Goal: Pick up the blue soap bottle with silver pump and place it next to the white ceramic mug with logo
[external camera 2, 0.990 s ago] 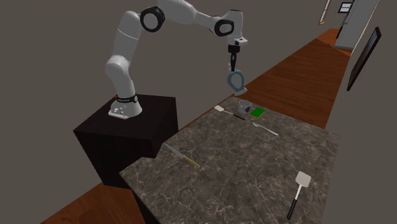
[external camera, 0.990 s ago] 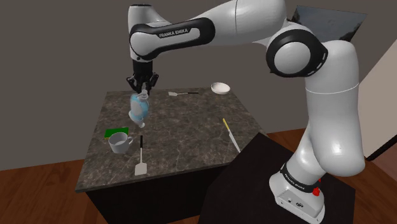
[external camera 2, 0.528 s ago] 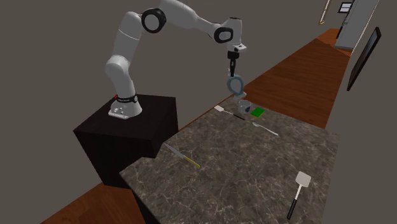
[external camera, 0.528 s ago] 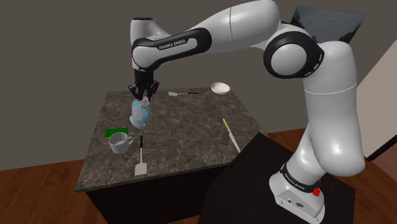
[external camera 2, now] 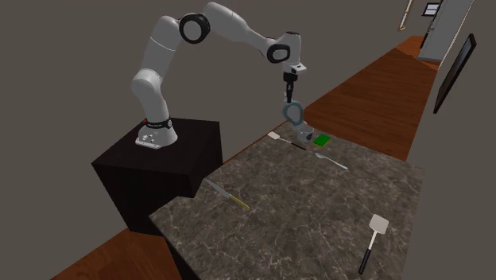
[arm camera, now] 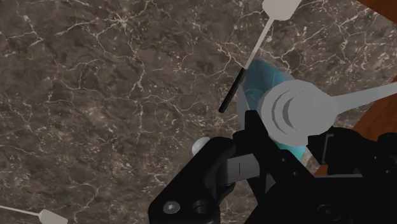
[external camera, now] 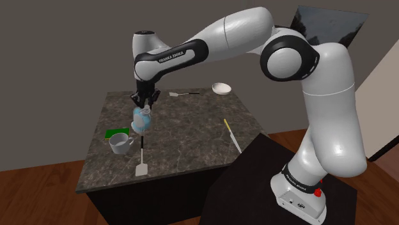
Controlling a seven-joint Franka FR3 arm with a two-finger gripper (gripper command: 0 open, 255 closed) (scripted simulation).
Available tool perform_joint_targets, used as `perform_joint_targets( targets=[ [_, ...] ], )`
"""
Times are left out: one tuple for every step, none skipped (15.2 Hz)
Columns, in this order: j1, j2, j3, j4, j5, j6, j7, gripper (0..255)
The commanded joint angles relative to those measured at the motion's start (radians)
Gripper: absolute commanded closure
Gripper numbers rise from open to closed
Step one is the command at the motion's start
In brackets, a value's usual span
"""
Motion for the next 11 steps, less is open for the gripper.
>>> perform_joint_targets(
  targets=[
    [0.0,0.009,0.0,-0.011,0.0,0.022,-0.001,255],
    [0.0,0.016,0.0,-0.015,0.0,0.032,-0.001,255],
    [0.0,0.021,0.0,-0.02,0.001,0.042,-0.001,255],
    [0.0,0.028,0.0,-0.024,0.001,0.052,-0.002,255],
    [0.0,0.034,0.0,-0.028,0.001,0.062,-0.002,255],
    [0.0,0.04,0.0,-0.031,0.001,0.072,-0.002,255],
    [0.0,0.047,0.001,-0.034,0.001,0.082,-0.002,255],
    [0.0,0.054,0.001,-0.037,0.001,0.092,-0.003,255],
    [0.0,0.061,0.001,-0.04,0.001,0.101,-0.003,255],
    [0.0,0.068,0.001,-0.043,0.002,0.111,-0.003,255],
    [0.0,0.075,0.001,-0.045,0.002,0.121,-0.003,255]
  ],
)
